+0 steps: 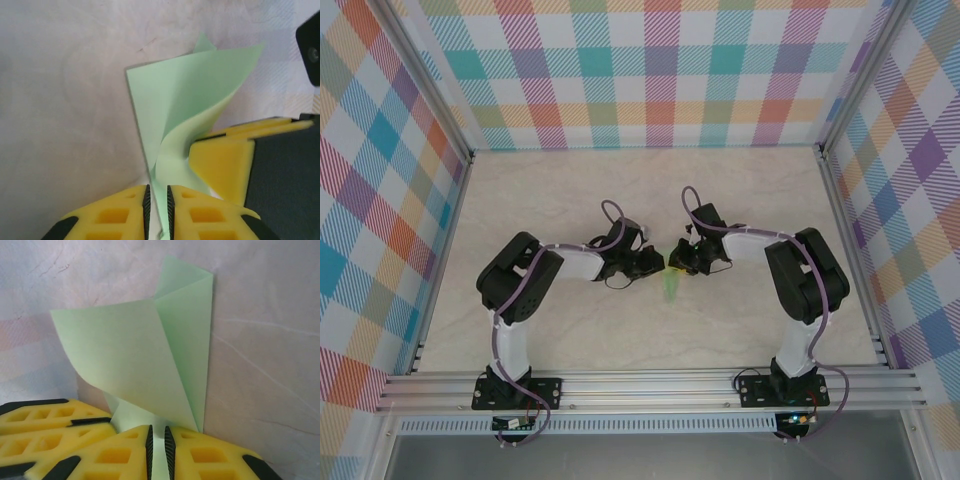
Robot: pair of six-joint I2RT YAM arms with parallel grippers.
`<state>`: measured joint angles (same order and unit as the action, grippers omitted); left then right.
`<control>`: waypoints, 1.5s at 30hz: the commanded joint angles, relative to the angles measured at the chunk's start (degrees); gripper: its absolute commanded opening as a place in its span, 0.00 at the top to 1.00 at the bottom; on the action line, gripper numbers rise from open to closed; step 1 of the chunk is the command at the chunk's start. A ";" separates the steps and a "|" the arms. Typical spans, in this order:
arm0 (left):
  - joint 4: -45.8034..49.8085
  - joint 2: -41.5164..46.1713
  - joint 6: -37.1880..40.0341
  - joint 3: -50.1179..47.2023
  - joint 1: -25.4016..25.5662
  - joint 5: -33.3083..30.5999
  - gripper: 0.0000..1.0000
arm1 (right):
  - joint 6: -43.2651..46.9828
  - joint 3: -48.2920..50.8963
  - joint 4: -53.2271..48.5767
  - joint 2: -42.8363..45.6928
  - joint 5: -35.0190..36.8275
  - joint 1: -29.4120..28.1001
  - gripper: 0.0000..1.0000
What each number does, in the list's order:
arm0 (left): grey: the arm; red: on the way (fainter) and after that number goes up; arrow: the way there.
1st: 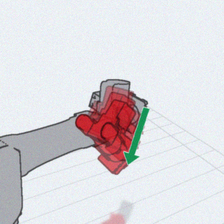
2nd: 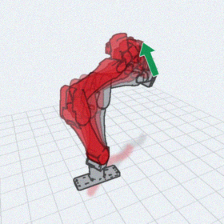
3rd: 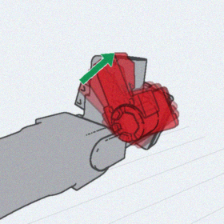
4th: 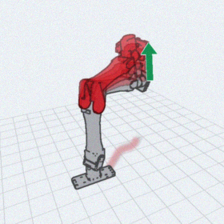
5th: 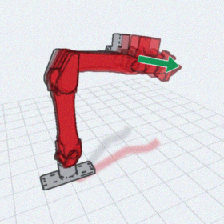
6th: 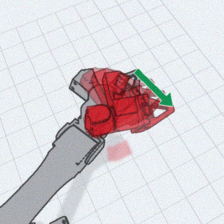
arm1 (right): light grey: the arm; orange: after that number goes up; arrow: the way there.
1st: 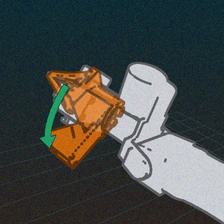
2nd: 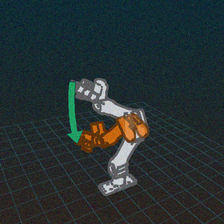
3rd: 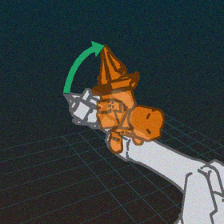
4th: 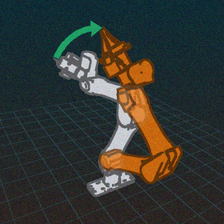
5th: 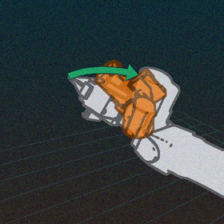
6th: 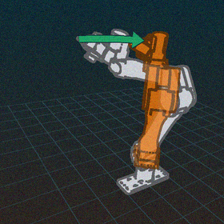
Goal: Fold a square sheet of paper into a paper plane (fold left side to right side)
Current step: Fold the wing for the fifth time at the center of the table.
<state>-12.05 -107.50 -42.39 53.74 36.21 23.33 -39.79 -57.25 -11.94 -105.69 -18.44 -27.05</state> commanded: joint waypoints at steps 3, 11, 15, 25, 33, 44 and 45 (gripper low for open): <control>2.18 9.27 1.91 -4.35 -0.96 -0.96 0.71 | 0.59 2.94 -5.39 -1.82 3.33 -0.21 0.82; -6.59 15.53 -3.26 -10.13 3.84 5.95 0.78 | 0.59 3.03 -4.88 -1.91 2.97 -0.20 0.82; -9.38 14.27 -5.89 -8.68 7.69 6.49 0.80 | 0.59 2.94 -4.96 -1.90 2.96 -0.23 0.82; -7.74 7.18 -5.16 -4.34 10.37 5.11 0.82 | 0.77 2.76 -5.16 -1.89 2.88 -0.22 0.82; -7.19 4.06 -5.21 -4.53 10.73 4.44 0.82 | 0.99 2.67 -5.24 -1.91 2.88 -0.20 0.82; -6.88 2.62 -5.40 -5.43 11.73 3.83 0.82 | 1.31 2.59 -5.67 -1.46 3.05 -0.27 0.82; -6.97 2.41 -5.39 -5.48 11.84 3.95 0.82 | 1.32 2.59 -5.79 -1.45 3.13 -0.28 0.82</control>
<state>-19.51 -103.96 -47.20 48.53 47.24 27.77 -39.75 -56.93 -11.49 -105.58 -18.44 -27.05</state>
